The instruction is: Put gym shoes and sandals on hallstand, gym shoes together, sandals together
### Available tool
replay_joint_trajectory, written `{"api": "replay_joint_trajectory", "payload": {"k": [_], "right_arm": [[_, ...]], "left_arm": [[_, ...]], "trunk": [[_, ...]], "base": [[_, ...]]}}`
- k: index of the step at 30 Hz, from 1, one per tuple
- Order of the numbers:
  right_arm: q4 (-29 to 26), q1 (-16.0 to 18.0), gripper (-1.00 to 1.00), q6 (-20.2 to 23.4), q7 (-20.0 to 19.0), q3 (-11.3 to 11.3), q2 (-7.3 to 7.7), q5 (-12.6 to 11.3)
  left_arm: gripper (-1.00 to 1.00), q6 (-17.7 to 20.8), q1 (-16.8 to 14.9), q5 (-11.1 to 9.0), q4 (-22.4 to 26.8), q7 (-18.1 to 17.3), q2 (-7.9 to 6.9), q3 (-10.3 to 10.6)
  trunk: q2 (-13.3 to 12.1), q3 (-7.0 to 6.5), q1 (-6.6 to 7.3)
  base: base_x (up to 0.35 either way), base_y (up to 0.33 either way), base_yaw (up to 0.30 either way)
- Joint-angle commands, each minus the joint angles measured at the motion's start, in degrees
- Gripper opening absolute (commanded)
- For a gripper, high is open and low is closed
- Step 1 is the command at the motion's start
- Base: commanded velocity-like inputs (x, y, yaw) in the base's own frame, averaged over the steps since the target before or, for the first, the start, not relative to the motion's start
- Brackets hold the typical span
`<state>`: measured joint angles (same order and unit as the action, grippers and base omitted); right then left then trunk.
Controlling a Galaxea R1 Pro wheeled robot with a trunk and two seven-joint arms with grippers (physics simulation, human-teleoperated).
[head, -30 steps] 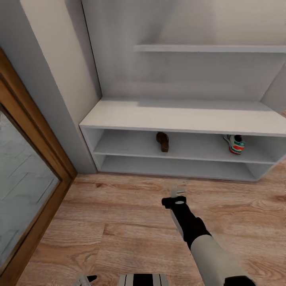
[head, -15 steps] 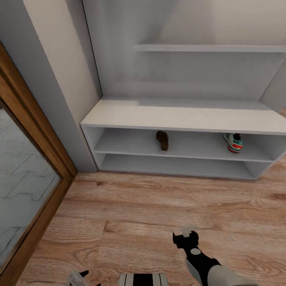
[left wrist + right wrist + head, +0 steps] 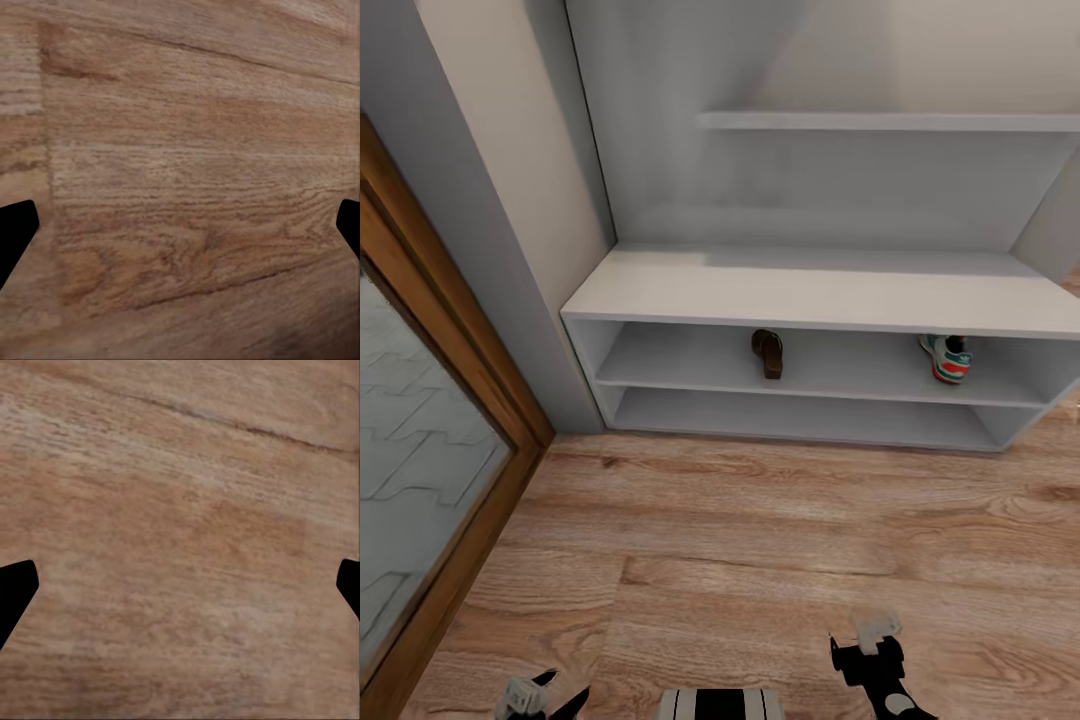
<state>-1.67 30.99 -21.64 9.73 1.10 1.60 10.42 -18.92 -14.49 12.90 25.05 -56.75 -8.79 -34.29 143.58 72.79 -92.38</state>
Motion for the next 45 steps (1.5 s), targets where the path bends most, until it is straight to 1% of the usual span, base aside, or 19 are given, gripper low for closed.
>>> {"api": "replay_joint_trajectory", "payload": {"k": [1,5,13,14,27,34,45], "right_arm": [[0.08,-0.14,1.00,-0.09,0.44,0.11,-0.04,0.55],[0.03,-0.60,1.00,-0.21,0.50,0.12,-0.16,0.56],[0.01,-1.16,1.00,-0.86,0.65,0.13,-0.12,0.55],[0.00,-1.43,1.00,-3.31,0.80,0.13,-0.04,0.56],[-0.01,-1.48,1.00,-3.59,0.89,-0.02,-0.10,0.34],[-0.07,-2.41,1.00,-3.58,0.90,-0.20,0.27,0.23],[-0.10,-2.63,1.00,-3.63,0.90,-0.25,0.47,0.21]], "left_arm": [[1.00,-0.42,-0.04,0.64,0.04,-0.28,0.07,-1.05],[1.00,-0.70,0.16,0.67,0.13,-0.29,0.08,-1.57],[1.00,-0.92,0.75,0.59,0.55,-0.28,0.09,-1.92],[1.00,-0.96,0.85,0.57,0.61,-0.24,0.09,-2.00],[1.00,-0.96,0.86,0.69,0.20,-0.21,0.22,-2.01],[1.00,-0.94,0.94,0.64,0.10,0.40,0.13,-2.09],[1.00,-0.95,0.95,0.58,-0.14,3.15,0.23,-2.02]], "trunk": [[0.02,0.04,0.01],[0.02,0.04,0.01],[0.02,0.04,0.01],[0.02,0.04,0.01],[0.02,0.04,0.01],[0.02,-0.10,0.01],[0.02,-0.36,0.01]], "base": [[0.000,0.000,-0.135],[0.000,0.000,-0.140],[0.000,0.000,-0.048],[0.000,0.000,-0.001],[0.000,0.000,-0.003],[0.000,0.000,-0.224],[0.000,0.000,-0.284]]}}
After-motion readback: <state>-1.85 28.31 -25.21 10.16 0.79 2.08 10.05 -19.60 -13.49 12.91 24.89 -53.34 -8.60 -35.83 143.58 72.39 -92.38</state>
